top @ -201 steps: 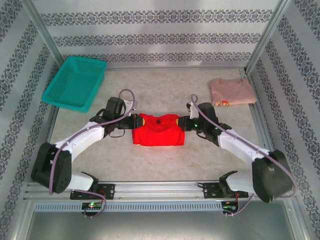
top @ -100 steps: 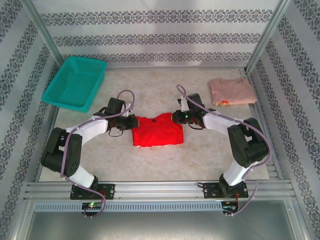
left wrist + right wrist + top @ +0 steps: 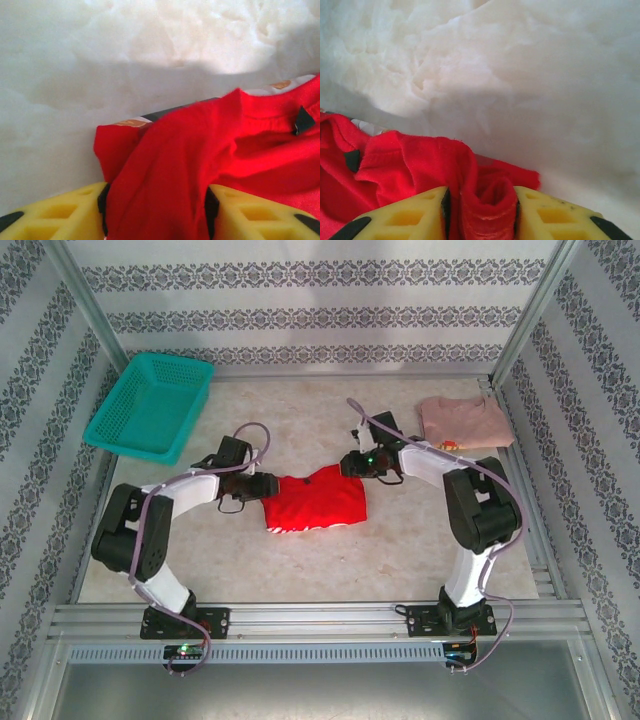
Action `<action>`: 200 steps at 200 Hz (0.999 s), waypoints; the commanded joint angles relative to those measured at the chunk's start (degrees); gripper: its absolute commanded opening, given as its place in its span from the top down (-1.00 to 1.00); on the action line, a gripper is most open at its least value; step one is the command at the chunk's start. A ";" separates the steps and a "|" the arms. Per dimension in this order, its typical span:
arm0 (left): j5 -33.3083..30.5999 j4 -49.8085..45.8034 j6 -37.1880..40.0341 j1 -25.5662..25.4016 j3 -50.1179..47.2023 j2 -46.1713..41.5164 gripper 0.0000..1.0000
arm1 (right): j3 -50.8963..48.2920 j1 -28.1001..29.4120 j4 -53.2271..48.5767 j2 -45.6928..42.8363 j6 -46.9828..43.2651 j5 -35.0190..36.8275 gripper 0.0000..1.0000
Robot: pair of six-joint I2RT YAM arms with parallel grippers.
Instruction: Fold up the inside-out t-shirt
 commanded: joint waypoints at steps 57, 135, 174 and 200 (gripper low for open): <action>6.88 -3.83 -4.82 -4.36 -6.79 -21.80 -0.42 | -7.49 6.77 -4.94 -16.84 -0.58 4.00 -0.08; 2.99 1.86 -6.90 -5.70 -9.84 -7.59 -0.21 | -8.45 6.28 3.15 -3.43 5.55 -3.90 0.16; 2.02 -0.02 -3.93 -5.77 -11.85 -12.56 -0.24 | -6.65 3.43 -3.66 -8.36 1.18 -5.54 0.09; 0.17 -1.02 -4.29 -5.69 -14.61 -23.30 -0.27 | -9.97 0.33 -6.33 -16.00 0.51 -4.69 -0.09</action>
